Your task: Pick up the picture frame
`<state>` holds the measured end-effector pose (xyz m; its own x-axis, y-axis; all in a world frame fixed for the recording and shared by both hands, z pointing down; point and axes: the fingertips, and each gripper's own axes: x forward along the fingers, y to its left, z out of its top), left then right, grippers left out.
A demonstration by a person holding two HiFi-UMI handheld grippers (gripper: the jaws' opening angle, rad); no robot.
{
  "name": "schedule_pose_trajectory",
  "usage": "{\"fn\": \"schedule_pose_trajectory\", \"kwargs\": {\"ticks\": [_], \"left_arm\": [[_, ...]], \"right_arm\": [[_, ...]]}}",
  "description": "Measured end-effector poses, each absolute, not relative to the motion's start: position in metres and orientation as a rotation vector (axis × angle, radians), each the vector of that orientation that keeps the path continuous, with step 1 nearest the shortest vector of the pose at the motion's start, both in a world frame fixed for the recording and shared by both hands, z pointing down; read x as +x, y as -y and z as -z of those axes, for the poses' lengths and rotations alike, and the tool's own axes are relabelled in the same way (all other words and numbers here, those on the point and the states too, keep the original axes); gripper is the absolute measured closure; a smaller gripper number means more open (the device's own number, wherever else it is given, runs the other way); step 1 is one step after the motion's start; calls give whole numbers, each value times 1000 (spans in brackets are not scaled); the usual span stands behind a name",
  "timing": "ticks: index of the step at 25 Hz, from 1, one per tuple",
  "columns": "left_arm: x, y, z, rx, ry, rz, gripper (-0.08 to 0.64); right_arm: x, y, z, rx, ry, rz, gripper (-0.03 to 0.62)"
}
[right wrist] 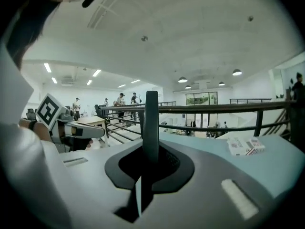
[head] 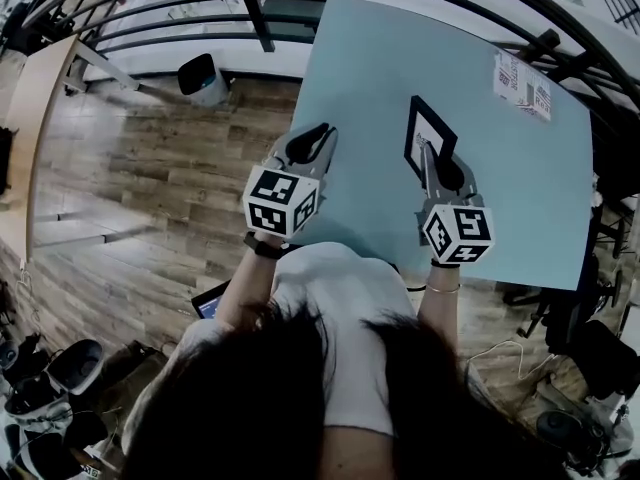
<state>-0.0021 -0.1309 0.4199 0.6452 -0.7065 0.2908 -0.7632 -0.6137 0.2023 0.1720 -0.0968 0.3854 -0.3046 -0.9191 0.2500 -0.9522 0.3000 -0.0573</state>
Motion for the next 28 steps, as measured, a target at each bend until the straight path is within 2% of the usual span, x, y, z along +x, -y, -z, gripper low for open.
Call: {"fn": "schedule_pose_trajectory", "kwargs": {"ticks": [10, 28], "left_arm": [[-14, 133, -405, 2609, 1277, -237, 500], [-26, 137, -402, 2620, 1310, -240, 503]], "right_arm": [[170, 97, -369, 1771, 2373, -109, 578], [174, 93, -362, 1817, 2383, -93, 578]]}}
